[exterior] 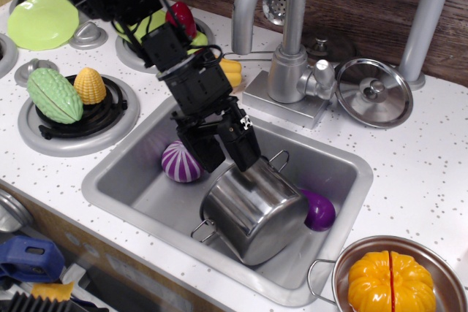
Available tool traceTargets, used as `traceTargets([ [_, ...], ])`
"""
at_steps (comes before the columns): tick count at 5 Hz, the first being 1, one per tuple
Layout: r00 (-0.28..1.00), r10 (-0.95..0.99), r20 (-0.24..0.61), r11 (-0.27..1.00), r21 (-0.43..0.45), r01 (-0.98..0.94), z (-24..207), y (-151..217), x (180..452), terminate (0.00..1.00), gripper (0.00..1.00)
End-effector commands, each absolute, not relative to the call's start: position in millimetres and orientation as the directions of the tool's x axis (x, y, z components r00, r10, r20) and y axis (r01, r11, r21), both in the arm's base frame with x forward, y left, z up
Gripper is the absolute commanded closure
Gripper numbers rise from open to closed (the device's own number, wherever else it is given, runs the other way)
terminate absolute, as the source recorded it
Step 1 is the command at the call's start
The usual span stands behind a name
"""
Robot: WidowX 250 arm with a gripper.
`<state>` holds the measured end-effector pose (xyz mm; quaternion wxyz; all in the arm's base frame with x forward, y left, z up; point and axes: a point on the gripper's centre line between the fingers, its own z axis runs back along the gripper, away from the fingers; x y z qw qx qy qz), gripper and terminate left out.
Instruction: Flip pot upright in sink
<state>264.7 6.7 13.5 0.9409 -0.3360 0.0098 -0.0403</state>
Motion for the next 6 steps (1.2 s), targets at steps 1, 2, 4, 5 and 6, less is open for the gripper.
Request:
traceTargets([
  [1, 0.998, -0.054, 0.045, 0.696, -0.714, 0.070, 13, -2, 266, 0.00, 0.00],
  [2, 1.000, 0.007, 0.025, 0.636, -0.771, 0.014, 10, -20, 258, 0.00, 0.00],
  [4, 0.995, 0.095, 0.016, 0.600, -0.799, -0.044, 10, -41, 252, 0.00, 1.00],
  [5, 0.995, 0.094, 0.018, 0.596, -0.802, -0.042, 9, -39, 253, 0.00, 1.00],
  [6, 0.989, 0.149, -0.011, 0.576, -0.812, -0.096, 9, -41, 251, 0.00, 1.00],
])
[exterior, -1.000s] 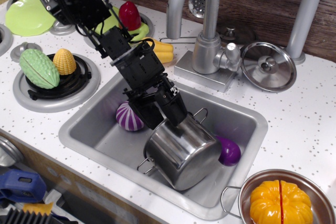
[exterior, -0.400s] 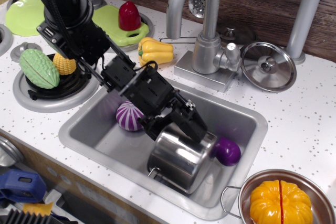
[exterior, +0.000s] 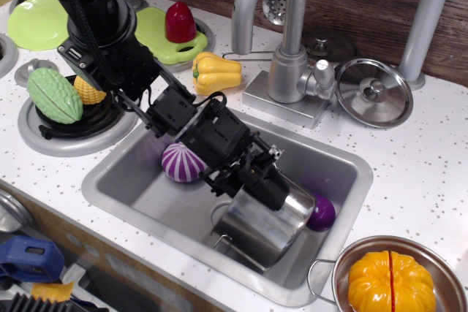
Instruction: Flip pot upright in sink
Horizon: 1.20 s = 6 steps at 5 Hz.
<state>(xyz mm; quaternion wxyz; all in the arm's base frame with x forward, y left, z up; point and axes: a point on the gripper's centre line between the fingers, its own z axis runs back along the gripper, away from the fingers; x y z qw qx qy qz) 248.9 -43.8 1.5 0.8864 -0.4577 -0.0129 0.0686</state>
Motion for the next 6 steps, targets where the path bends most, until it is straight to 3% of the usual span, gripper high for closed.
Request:
traceTargets([
  [1, 0.988, 0.152, 0.021, 0.666, -0.741, -0.087, 16, -40, 252, 0.00, 1.00],
  [2, 0.983, 0.162, 0.085, 0.826, -0.556, -0.088, 25, -43, 253, 0.00, 1.00],
  [3, 0.980, 0.151, 0.127, 0.899, -0.429, -0.083, 27, -37, 255, 0.00, 1.00],
  [4, 0.973, 0.225, 0.057, 0.892, -0.414, -0.182, 22, -32, 255, 0.00, 1.00],
  [6, 0.963, 0.242, 0.122, 0.938, -0.282, -0.200, 10, -24, 256, 0.00, 1.00],
])
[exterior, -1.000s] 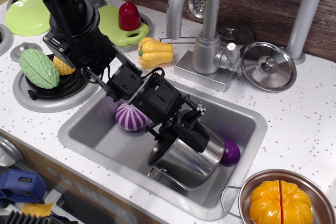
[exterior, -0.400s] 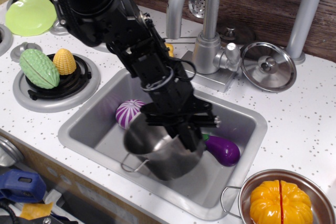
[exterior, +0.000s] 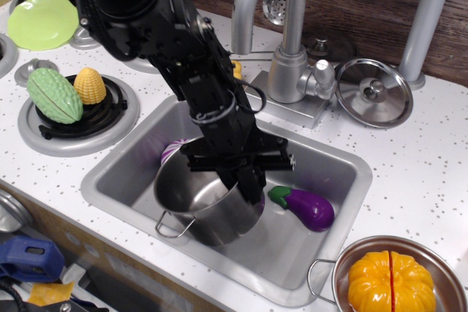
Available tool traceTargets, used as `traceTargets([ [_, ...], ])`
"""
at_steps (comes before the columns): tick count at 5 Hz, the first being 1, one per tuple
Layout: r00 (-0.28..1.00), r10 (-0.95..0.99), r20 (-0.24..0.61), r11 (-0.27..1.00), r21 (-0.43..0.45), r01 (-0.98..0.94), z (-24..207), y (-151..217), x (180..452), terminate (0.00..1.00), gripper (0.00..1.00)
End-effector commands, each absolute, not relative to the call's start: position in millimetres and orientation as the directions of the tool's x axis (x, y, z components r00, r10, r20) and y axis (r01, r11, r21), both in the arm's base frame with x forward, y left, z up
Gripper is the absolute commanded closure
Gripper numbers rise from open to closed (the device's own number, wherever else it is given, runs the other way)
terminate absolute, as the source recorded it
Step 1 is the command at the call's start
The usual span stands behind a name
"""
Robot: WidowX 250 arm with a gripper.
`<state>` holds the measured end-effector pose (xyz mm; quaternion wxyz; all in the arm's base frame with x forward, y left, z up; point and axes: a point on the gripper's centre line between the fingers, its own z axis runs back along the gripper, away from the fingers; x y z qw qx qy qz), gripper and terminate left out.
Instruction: Flip pot upright in sink
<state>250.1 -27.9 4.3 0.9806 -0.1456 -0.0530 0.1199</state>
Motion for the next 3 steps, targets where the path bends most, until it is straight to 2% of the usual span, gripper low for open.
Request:
traceTargets([
  [1, 0.965, 0.167, 0.204, 0.978, -0.156, -0.136, 8, -15, 260, 0.00, 1.00],
  [2, 0.974, 0.111, 0.197, 0.986, -0.141, -0.084, 11, -7, 264, 0.00, 1.00],
  [3, 0.974, 0.072, 0.217, 0.988, -0.146, -0.040, 9, -4, 266, 1.00, 0.00],
])
